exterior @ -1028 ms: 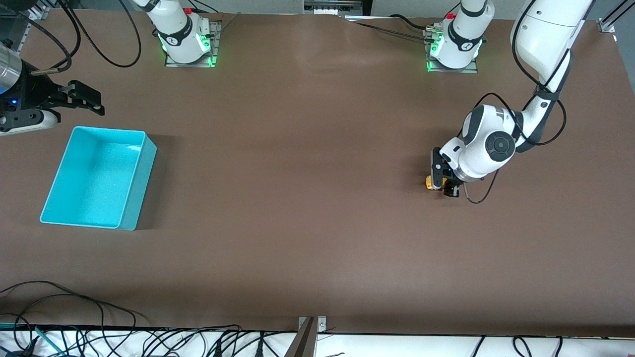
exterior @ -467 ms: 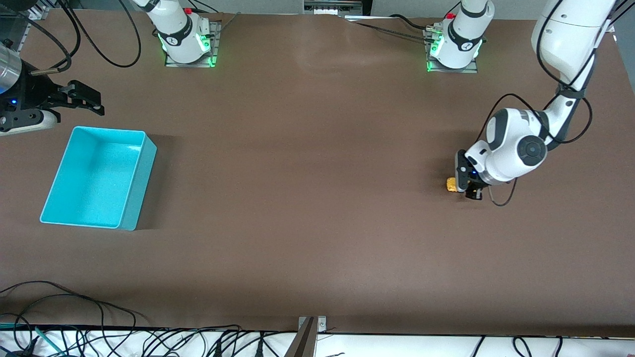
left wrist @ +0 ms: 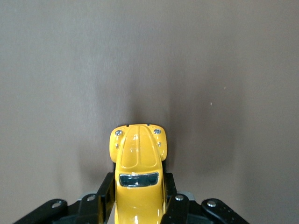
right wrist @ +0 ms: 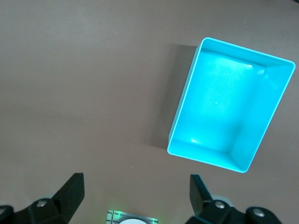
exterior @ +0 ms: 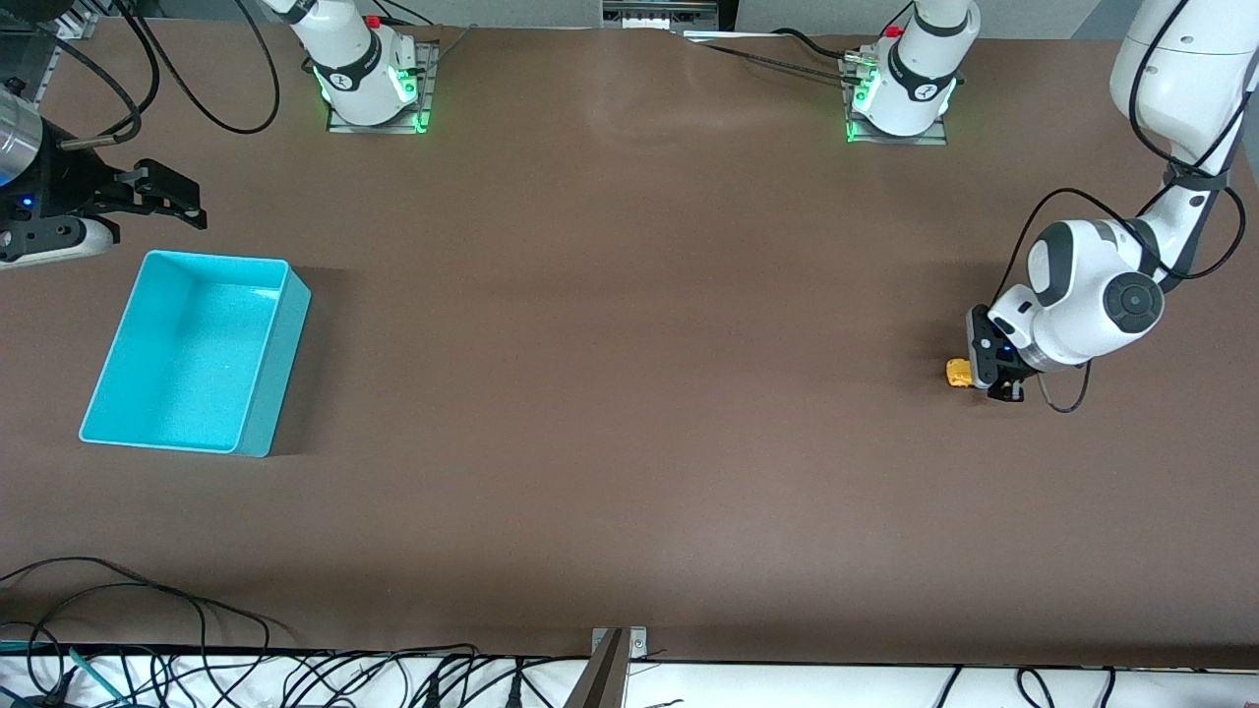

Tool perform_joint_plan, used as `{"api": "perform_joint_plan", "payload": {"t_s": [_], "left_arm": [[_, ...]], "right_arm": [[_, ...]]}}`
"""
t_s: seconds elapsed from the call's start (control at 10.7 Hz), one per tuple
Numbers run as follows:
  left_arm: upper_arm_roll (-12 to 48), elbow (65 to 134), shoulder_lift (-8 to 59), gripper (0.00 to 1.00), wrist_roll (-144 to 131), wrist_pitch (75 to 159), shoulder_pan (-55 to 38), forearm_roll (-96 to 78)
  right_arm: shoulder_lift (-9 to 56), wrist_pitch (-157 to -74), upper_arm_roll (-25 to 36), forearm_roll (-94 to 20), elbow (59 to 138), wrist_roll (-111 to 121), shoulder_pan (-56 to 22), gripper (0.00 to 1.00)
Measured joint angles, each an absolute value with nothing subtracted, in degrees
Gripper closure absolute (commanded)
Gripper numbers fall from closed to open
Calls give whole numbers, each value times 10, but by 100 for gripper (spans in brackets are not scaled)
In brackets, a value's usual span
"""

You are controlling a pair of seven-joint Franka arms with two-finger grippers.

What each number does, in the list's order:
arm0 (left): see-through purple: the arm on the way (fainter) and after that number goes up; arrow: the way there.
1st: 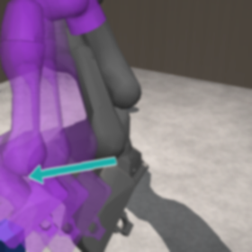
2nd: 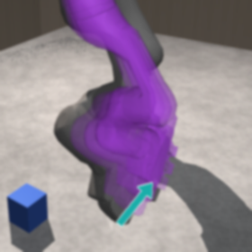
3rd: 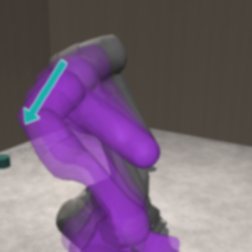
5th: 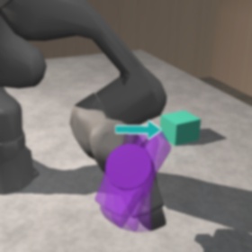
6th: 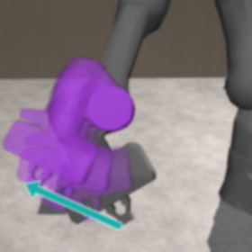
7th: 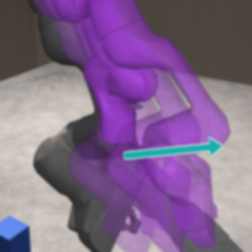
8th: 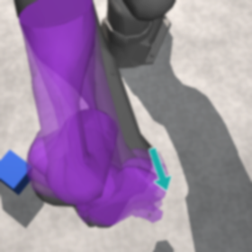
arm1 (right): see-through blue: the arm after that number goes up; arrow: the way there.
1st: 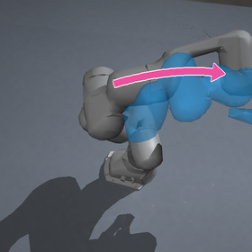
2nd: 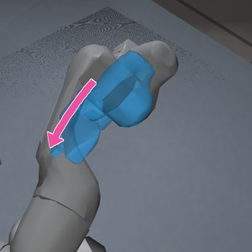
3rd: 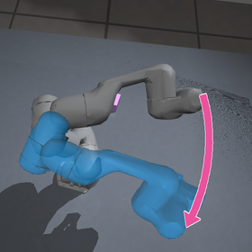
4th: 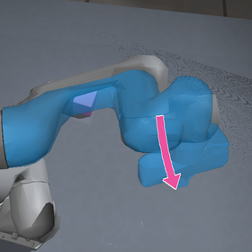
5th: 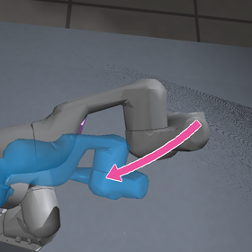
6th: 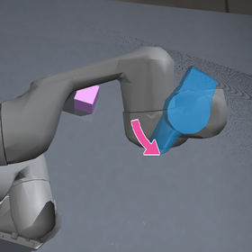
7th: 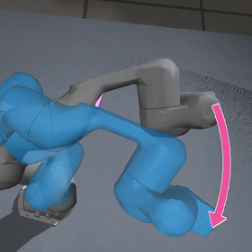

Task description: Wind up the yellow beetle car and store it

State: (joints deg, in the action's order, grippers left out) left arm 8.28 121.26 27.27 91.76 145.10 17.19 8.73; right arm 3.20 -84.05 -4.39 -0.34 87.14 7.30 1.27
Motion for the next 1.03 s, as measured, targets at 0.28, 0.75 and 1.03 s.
{"api": "perform_joint_plan", "payload": {"t_s": [0.28,0.75,1.03], "left_arm": [[83,1208,276,96,926,1448,183,87],[83,1189,286,98,959,1437,208,87],[83,1186,287,98,968,1437,213,87]], "right_arm": [[32,-840,-44,-3,871,73,13,0],[32,-840,-44,-3,871,73,13,0],[32,-840,-44,-3,871,73,13,0]]}}
